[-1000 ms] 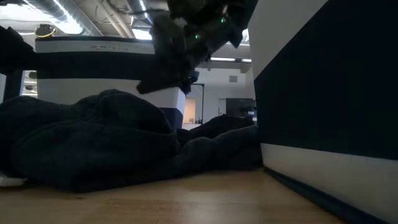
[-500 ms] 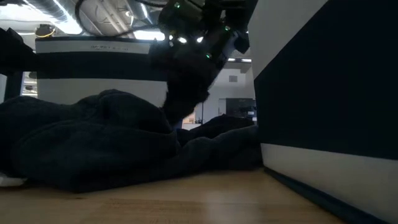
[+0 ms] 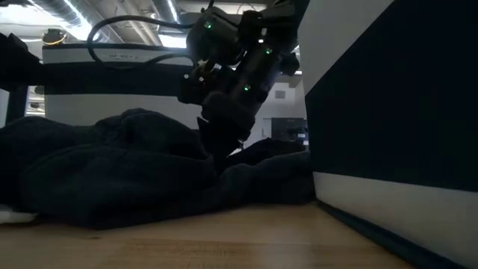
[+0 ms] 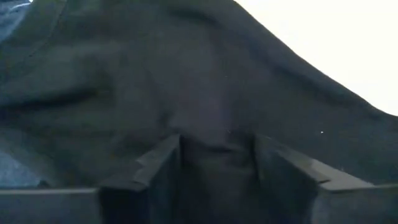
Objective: Sort clothes
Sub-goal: Put the black boxer into the bottom blue laundry organizer, then put the black boxer into the bottom laundry organizer
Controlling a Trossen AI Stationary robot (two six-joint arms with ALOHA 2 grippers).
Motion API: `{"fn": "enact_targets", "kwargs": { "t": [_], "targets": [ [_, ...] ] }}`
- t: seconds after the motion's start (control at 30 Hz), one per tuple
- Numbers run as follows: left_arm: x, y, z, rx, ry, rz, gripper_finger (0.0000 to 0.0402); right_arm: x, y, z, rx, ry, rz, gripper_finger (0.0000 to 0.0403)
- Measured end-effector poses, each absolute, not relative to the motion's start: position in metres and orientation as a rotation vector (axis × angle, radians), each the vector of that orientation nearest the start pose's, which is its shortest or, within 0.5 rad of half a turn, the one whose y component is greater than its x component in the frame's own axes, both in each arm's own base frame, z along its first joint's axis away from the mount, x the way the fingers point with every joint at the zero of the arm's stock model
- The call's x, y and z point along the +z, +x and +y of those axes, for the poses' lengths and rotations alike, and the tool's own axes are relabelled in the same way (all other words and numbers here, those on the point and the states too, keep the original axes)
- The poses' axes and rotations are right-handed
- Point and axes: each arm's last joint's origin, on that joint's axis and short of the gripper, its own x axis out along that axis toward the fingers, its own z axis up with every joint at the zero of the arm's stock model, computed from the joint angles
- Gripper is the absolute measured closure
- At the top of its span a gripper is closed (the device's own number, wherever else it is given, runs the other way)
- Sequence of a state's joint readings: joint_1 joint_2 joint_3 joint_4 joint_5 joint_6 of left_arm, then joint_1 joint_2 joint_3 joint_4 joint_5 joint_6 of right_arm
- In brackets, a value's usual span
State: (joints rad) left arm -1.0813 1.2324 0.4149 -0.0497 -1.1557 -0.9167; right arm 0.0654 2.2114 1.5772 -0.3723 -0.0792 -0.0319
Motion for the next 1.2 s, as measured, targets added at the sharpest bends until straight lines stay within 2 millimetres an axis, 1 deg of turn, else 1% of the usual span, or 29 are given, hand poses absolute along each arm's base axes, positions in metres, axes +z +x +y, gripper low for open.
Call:
{"fn": "enact_targets", "kwargs": {
  "t": [0.2, 0.33, 0.43, 0.5, 0.6, 0.73, 0.8, 0.9, 1.03, 1.13, 1.2],
  "targets": [
    [0.154, 0.115, -0.16, 0.224, -0.125, 0.301, 0.0204, 0.141, 0.462, 0.032, 0.14, -0.028, 0.983, 0.0298],
    [0.154, 0.115, -0.16, 0.224, -0.126, 0.301, 0.0204, 0.151, 0.464, 0.035, 0.115, -0.048, 0.984, 0.0357],
    [0.154, 0.115, -0.16, 0.224, -0.126, 0.302, 0.0204, 0.165, 0.468, 0.036, 0.111, -0.057, 0.995, 0.0391],
    [0.154, 0.115, -0.16, 0.222, -0.13, 0.304, 0.0204, 0.175, 0.47, 0.038, 0.114, -0.063, 0.989, 0.0398],
    [0.154, 0.115, -0.16, 0.22, -0.132, 0.306, 0.0204, 0.182, 0.472, 0.038, 0.1, -0.06, 0.986, 0.0391],
    [0.154, 0.115, -0.16, 0.221, -0.141, 0.305, 0.0204, 0.181, 0.469, 0.038, 0.068, 0.022, 1.027, 0.038],
    [0.154, 0.115, -0.16, 0.222, -0.144, 0.305, 0.0204, 0.18, 0.468, 0.038, 0.07, 0.048, 1.043, 0.0368],
    [0.154, 0.115, -0.16, 0.222, -0.146, 0.305, 0.0204, 0.177, 0.466, 0.039, 0.079, 0.055, 1.071, 0.0333],
    [0.154, 0.115, -0.16, 0.222, -0.145, 0.305, 0.0204, 0.172, 0.468, 0.038, 0.078, 0.055, 1.059, 0.027],
    [0.154, 0.115, -0.16, 0.222, -0.144, 0.305, 0.0204, 0.164, 0.469, 0.038, 0.084, 0.033, 1.068, 0.023],
    [0.154, 0.115, -0.16, 0.222, -0.144, 0.305, 0.0204, 0.156, 0.47, 0.038, 0.085, 0.004, 1.089, 0.0212]
  ]
}}
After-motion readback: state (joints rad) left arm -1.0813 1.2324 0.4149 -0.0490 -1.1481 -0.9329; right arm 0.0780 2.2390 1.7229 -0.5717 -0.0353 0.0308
